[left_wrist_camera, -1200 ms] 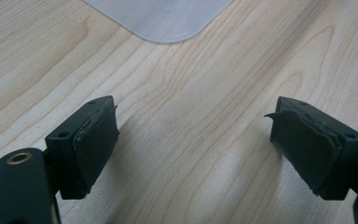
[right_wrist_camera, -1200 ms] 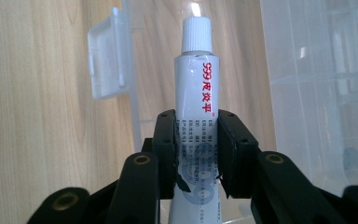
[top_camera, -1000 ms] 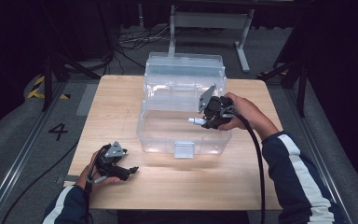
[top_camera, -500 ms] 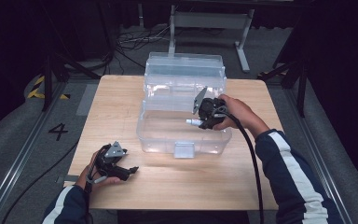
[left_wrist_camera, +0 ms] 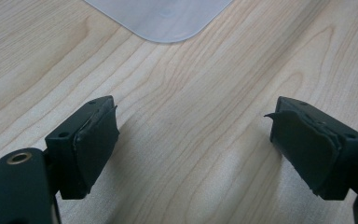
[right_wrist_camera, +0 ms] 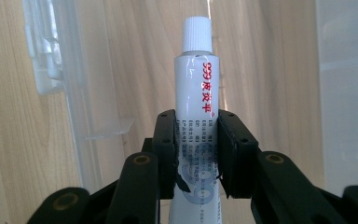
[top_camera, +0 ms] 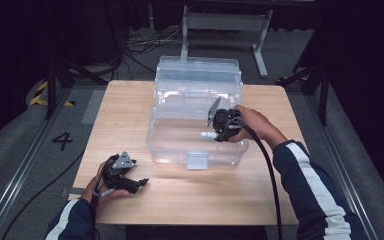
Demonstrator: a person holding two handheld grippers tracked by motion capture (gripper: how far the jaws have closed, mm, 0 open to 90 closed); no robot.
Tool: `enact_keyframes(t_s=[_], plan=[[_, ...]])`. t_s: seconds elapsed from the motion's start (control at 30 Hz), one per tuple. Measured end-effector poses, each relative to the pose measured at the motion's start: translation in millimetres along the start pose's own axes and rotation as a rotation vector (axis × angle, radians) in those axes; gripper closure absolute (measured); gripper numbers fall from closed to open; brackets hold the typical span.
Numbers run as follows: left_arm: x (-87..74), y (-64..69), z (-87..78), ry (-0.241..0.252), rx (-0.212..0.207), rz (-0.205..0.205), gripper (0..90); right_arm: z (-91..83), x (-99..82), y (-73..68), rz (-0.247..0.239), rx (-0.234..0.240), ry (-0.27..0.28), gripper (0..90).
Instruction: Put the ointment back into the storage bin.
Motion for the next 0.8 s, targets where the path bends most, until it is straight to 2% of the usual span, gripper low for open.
enact_keyframes(t_s=[0.47, 0.8], plan=[[0.3, -0.5, 0.5, -0.001, -0.001, 0.002, 15.2, 20.1, -13.3, 3.9, 0.011, 0.024, -0.052, 71.0], [0.3, -0.4, 0.5, 0.0, -0.001, 0.002, 15.2, 30.6, -17.9, -0.2, 0.016, 0.062, -0.07, 70.9]])
Point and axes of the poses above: each handheld gripper's, and its own axes: z roughly forward along the jaws, x roughly out of its top, y roughly to its right, the point moved 5 cm from there along z, roughly forward along the jaws, and after that the axes turned 14 degrees about y, right-handed, at the moved point
